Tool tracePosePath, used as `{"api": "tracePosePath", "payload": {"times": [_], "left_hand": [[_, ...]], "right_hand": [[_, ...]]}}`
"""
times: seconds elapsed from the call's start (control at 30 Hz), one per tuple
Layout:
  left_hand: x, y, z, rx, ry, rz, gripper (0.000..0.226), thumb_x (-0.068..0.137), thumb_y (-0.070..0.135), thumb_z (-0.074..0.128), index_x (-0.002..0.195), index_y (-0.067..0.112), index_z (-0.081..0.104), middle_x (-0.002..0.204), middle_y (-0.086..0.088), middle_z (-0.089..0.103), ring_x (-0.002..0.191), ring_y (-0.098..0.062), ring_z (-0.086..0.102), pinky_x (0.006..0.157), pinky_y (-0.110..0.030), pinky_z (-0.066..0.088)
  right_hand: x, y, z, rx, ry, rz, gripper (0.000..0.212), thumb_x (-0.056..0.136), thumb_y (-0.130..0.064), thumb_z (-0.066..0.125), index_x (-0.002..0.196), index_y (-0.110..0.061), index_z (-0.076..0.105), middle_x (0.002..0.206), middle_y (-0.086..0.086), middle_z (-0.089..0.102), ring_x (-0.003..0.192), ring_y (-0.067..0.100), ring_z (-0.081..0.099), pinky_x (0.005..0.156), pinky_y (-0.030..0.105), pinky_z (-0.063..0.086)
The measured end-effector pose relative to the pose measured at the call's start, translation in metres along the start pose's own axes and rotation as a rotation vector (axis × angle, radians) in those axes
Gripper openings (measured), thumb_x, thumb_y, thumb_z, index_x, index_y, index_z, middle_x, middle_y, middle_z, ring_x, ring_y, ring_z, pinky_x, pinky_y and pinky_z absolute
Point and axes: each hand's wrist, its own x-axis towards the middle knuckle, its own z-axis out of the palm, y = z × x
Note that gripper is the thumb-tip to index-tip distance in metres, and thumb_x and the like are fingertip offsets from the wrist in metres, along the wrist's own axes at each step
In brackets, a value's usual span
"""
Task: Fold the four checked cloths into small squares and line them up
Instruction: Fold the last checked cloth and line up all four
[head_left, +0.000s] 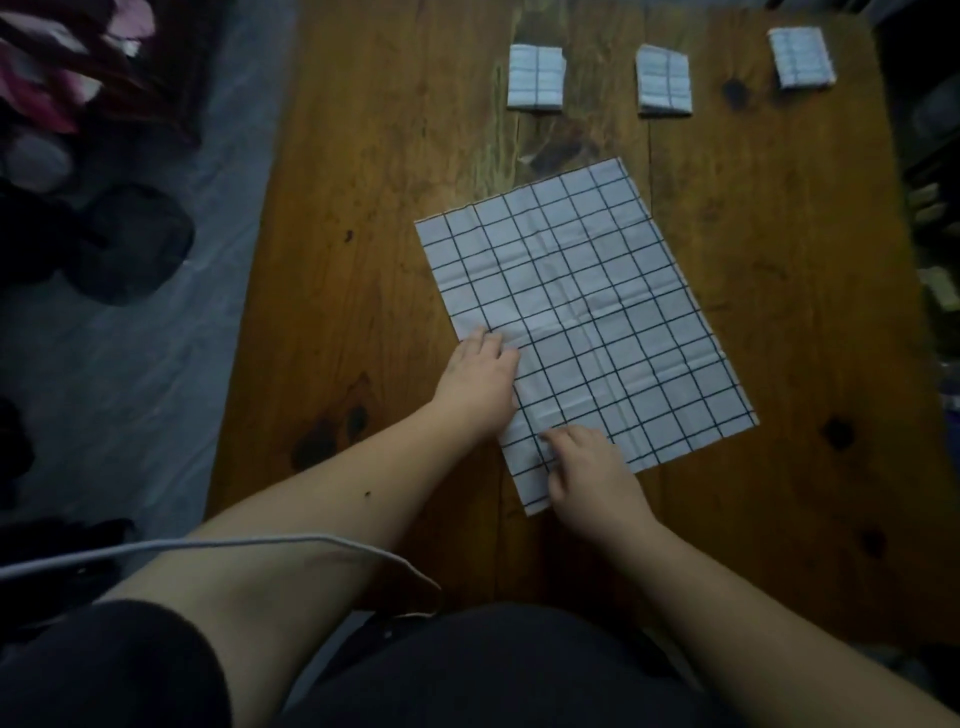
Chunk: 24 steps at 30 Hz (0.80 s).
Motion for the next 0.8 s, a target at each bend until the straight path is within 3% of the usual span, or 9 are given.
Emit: {"api": "tracePosePath", "payload": {"times": [0.1,0.27,0.4,0.53,0.8], "left_hand": [[-0.009,0.010,0.004,-0.064,0.025,0.030,0.059,0.094,0.023,0.053,0.150,0.015,0.035,0.162,-0.010,0.024,0.152,-0.031,0.013,0.124,-0.047,0.015],[-0.031,0.030,0.017,-0.050,-0.026,0.146,0.057,0.096,0.024,0.055,0.150,0.021,0.037,0.158,-0.006,0.033,0.148,-0.027,0.023,0.122,-0.045,0.023],[-0.050,0.041,0.035,-0.011,-0.097,0.115,0.055,0.098,0.025,0.052,0.151,0.025,0.037,0.163,-0.005,0.024,0.152,-0.029,0.015,0.122,-0.048,0.019],[-0.070,0.053,0.050,-0.008,-0.057,0.038,0.056,0.098,0.026,0.052,0.152,0.026,0.035,0.164,-0.004,0.022,0.152,-0.029,0.014,0.123,-0.046,0.013],[-0.119,0.081,0.085,-0.026,-0.031,-0.102,0.065,0.095,0.024,0.057,0.154,0.021,0.030,0.165,-0.007,0.020,0.153,-0.029,0.011,0.123,-0.048,0.015]], "right_hand": [[0.013,0.028,-0.011,0.014,0.095,0.109,0.048,0.095,-0.031,0.053,0.143,-0.029,0.044,0.141,-0.007,0.048,0.132,0.012,0.040,0.113,0.036,0.037],[0.022,0.081,-0.028,-0.083,0.066,0.272,0.063,0.095,-0.026,0.053,0.152,-0.027,0.029,0.162,0.004,0.024,0.148,0.026,0.022,0.121,0.047,0.023],[0.007,0.103,-0.026,-0.158,0.018,0.225,0.064,0.096,-0.031,0.050,0.154,-0.031,0.023,0.163,0.005,0.022,0.148,0.027,0.024,0.120,0.049,0.026],[-0.028,0.105,-0.011,-0.199,0.036,0.198,0.068,0.095,-0.034,0.054,0.154,-0.033,0.021,0.162,0.003,0.024,0.147,0.027,0.024,0.119,0.050,0.025],[-0.102,0.129,0.024,-0.099,-0.016,0.029,0.064,0.096,-0.030,0.053,0.154,-0.029,0.027,0.164,0.000,0.022,0.150,0.024,0.018,0.122,0.045,0.018]]}}
